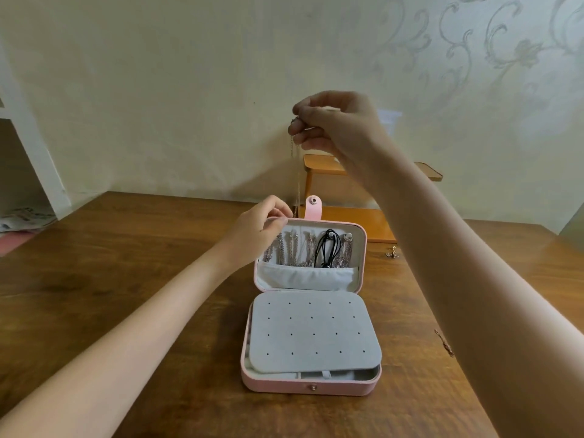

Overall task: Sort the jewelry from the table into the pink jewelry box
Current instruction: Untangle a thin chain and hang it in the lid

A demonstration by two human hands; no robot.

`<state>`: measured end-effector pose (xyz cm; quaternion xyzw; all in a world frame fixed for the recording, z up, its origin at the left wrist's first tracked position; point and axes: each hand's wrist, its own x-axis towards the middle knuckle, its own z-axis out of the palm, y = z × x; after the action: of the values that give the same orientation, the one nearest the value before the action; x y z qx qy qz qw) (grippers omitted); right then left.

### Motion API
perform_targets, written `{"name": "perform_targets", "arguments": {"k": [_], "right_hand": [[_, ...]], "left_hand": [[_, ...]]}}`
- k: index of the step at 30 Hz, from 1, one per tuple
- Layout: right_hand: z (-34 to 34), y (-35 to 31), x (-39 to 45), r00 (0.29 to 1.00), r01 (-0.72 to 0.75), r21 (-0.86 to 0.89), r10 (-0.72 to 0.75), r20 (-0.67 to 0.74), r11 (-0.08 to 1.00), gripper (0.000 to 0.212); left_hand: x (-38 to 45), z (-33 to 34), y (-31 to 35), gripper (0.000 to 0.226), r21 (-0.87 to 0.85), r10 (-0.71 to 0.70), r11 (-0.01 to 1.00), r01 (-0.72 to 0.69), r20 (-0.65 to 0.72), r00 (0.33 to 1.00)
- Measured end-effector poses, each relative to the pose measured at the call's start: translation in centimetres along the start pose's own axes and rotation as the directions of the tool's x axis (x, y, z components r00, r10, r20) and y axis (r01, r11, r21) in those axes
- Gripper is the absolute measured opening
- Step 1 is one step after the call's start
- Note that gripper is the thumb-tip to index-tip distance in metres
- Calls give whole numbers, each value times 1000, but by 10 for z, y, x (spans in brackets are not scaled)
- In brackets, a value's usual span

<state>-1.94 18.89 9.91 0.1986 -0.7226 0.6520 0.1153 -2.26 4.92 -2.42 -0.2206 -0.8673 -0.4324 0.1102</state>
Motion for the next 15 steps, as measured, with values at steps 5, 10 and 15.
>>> {"name": "perform_targets", "arguments": {"k": [5, 10, 15], "right_hand": [[1, 14, -6, 999, -27, 16, 27, 21, 1000, 16], [1, 18, -11, 1000, -17, 45, 17, 1, 999, 16], [-1, 24, -17, 1000, -10, 54, 9, 10, 998, 17]], "left_hand": [[0, -11, 8, 52, -231, -142, 956, 181, 176, 974], [9, -6, 10, 39, -43, -103, 993, 112, 170, 980], [10, 1, 7, 15, -78, -69, 994, 74, 65, 995]]}}
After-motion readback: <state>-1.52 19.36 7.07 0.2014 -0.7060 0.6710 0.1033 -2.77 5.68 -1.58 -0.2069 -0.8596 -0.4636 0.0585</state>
